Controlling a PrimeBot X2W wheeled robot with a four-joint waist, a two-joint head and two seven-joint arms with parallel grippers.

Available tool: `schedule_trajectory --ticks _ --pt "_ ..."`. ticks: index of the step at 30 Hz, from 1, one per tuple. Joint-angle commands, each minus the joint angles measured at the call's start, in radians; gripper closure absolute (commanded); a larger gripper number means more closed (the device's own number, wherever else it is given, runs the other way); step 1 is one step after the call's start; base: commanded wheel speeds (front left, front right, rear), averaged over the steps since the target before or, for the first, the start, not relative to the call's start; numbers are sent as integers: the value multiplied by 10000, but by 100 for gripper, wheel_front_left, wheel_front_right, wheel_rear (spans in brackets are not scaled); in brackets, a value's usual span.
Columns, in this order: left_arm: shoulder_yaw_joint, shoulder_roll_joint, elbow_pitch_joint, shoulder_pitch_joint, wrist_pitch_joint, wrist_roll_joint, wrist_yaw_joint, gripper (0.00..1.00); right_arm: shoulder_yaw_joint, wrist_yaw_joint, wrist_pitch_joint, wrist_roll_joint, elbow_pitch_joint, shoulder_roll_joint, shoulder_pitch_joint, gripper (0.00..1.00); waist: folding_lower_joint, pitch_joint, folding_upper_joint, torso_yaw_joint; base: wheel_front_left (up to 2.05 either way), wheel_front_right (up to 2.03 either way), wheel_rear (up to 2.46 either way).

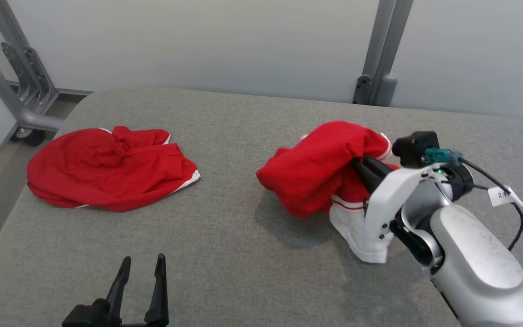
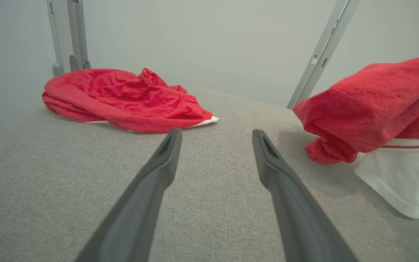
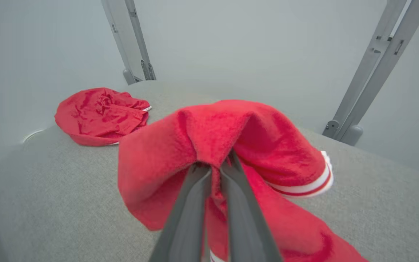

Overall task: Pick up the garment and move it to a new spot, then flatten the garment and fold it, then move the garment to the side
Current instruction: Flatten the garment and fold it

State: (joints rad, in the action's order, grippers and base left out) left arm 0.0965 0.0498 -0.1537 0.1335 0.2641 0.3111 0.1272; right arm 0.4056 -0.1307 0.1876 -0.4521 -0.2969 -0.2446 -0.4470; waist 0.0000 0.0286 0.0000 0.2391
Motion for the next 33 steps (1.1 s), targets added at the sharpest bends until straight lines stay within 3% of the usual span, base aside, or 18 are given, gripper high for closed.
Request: schedule_trajectory --ticks 1,7,13,17,25,33 --pt "-13 14 29 -39 5 70 -29 0 187 0 28 -165 356 59 -370 100 0 133 0 -150 0 0 0" --pt "-10 14 57 -95 5 141 -101 0 765 3 -96 -797 1245 614 -1732 100 0 251 0 -337 0 0 0" --pt "-24 13 66 -108 5 131 -130 0 -85 6 -704 -1720 949 1539 -2536 100 0 323 0 -360 0 0 0" --pt "-42 13 90 -22 5 107 -131 0 -1141 4 -795 -783 -23 1680 -2167 100 0 343 0 -353 0 0 0" --pt "8 13 123 64 5 155 -140 0 -4074 3 -364 2562 -2033 1215 -584 100 0 266 0 -451 0 0 0" --pt "107 13 62 -18 5 157 -114 0 -5860 4 271 4441 -1974 1189 861 100 0 187 0 -623 0 0 0"
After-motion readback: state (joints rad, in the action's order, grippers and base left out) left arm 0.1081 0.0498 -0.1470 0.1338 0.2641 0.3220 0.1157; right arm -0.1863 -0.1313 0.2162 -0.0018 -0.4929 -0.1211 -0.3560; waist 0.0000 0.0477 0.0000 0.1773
